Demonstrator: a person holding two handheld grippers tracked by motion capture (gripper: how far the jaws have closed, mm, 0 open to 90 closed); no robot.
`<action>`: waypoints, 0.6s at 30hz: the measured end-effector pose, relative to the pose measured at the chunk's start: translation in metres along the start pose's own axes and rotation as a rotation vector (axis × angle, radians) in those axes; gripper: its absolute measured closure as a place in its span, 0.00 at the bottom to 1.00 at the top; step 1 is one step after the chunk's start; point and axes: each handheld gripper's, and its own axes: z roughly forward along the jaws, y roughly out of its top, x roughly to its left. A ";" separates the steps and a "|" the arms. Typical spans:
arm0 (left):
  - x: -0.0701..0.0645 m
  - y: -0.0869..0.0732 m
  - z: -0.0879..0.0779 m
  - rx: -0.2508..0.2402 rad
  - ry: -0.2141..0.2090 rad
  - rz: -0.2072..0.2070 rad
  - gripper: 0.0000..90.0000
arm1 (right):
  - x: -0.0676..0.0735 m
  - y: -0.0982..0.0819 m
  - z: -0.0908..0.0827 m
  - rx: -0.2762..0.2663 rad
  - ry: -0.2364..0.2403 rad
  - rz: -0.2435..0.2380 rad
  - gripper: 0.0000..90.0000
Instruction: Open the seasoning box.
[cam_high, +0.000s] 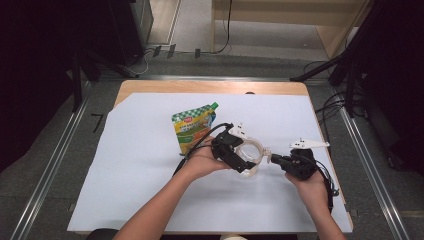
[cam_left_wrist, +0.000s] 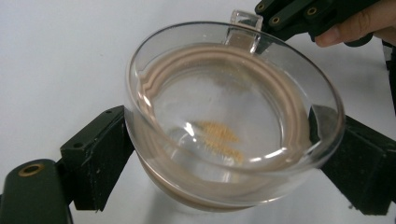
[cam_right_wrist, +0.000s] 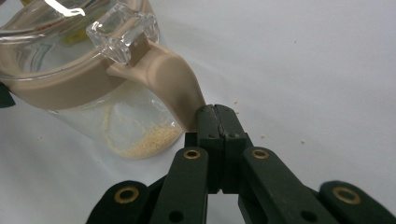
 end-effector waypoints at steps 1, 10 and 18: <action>-0.001 0.001 -0.001 0.000 0.005 0.001 0.12 | 0.000 0.000 0.000 -0.001 -0.001 0.000 1.00; -0.001 0.008 -0.004 0.012 -0.006 0.003 0.11 | 0.000 0.000 0.000 -0.002 0.003 0.001 1.00; -0.004 0.014 -0.007 0.011 0.009 0.018 0.11 | 0.000 0.000 -0.001 -0.003 0.006 0.002 1.00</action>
